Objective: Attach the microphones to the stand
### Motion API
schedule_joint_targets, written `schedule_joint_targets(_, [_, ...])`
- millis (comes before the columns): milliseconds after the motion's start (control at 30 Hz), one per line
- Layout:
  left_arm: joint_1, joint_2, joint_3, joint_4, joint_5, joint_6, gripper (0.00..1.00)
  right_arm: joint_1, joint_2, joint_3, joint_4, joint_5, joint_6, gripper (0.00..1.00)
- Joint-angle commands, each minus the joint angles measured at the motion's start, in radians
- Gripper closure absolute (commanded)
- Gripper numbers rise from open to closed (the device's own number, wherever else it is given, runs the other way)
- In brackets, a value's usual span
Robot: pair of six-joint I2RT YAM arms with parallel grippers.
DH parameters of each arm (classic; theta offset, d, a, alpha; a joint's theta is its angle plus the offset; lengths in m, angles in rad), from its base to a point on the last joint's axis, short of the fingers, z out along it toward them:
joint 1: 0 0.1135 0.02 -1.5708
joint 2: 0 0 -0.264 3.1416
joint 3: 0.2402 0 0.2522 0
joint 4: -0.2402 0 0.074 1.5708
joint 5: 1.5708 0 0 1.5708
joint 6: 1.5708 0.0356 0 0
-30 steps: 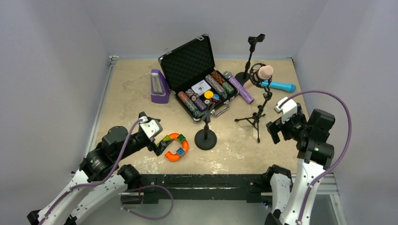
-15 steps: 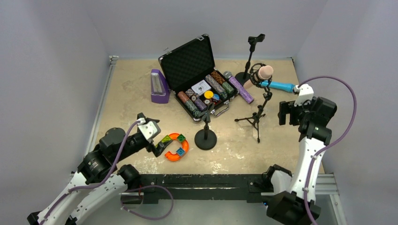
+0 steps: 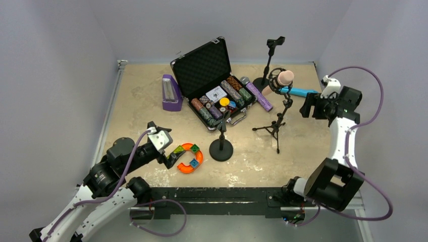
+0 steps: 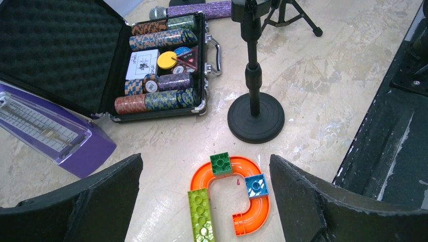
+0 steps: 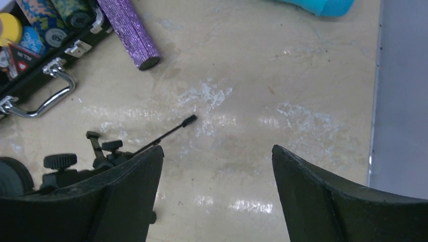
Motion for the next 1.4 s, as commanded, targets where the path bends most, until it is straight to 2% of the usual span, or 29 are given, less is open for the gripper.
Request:
schedule_joint_targets(0, [0.004, -0.005, -0.012, 0.025, -0.003, 0.016, 0.01, 0.030, 0.117, 0.136, 0.002, -0.110, 0.031, 0.18])
schedule_joint_targets(300, [0.008, -0.003, -0.022, 0.036, -0.021, 0.021, 0.01, 0.078, 0.328, 0.304, -0.078, -0.290, 0.023, 0.13])
schedule_joint_targets(467, [0.010, 0.001, -0.025, 0.041, -0.019, 0.022, 0.01, 0.133, 0.409, 0.348, -0.072, -0.271, 0.017, 0.12])
schedule_joint_targets(767, [0.013, 0.006, -0.029, 0.045, -0.021, 0.026, 0.01, 0.156, 0.584, 0.472, -0.125, -0.368, 0.029, 0.12])
schedule_joint_targets(1100, [0.016, 0.011, -0.032, 0.046, -0.028, 0.026, 0.01, 0.236, 0.703, 0.581, -0.183, -0.236, -0.060, 0.14])
schedule_joint_targets(1367, [0.019, 0.020, -0.030, 0.046, -0.026, 0.027, 0.01, 0.288, 0.801, 0.666, -0.244, -0.139, -0.100, 0.23])
